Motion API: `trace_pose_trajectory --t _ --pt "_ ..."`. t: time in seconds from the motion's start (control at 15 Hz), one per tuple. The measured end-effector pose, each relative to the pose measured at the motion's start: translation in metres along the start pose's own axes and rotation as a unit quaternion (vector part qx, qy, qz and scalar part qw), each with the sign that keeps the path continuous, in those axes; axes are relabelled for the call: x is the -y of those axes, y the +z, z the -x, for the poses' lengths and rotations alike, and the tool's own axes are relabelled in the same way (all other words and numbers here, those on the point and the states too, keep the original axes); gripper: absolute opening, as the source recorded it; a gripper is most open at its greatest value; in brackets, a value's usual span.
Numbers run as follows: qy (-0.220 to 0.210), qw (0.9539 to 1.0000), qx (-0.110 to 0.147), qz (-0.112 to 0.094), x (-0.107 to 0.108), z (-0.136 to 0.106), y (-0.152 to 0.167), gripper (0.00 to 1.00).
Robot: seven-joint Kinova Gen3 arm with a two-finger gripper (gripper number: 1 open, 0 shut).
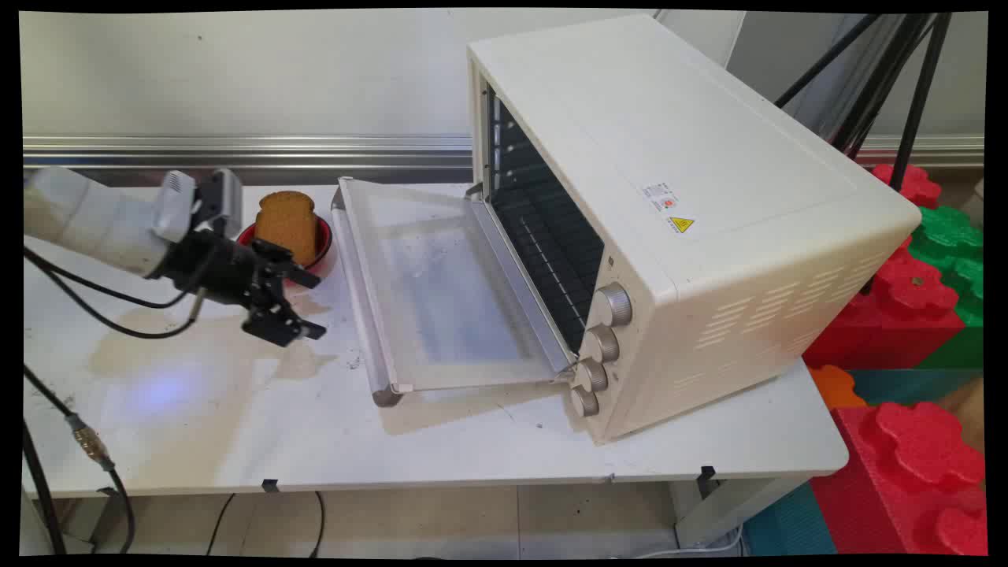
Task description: Close the oven
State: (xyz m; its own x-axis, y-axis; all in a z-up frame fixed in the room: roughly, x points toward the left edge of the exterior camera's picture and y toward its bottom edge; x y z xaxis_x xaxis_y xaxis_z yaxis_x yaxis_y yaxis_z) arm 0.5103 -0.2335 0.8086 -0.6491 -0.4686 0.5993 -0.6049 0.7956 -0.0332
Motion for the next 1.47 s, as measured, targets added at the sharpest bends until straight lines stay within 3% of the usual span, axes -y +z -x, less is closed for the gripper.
trace_pose_trajectory --t 0.6,0.67,1.07,1.47 --pt "0.000 0.9999 -0.007 0.007 -0.003 -0.011 0.046 1.00" --pt "0.000 0.9999 -0.008 0.007 -0.003 -0.012 0.050 0.00" --pt "-0.002 0.9999 -0.016 0.004 0.000 -0.018 0.068 0.00" --pt "-0.007 0.9995 -0.030 0.005 0.000 -0.023 0.065 0.00"
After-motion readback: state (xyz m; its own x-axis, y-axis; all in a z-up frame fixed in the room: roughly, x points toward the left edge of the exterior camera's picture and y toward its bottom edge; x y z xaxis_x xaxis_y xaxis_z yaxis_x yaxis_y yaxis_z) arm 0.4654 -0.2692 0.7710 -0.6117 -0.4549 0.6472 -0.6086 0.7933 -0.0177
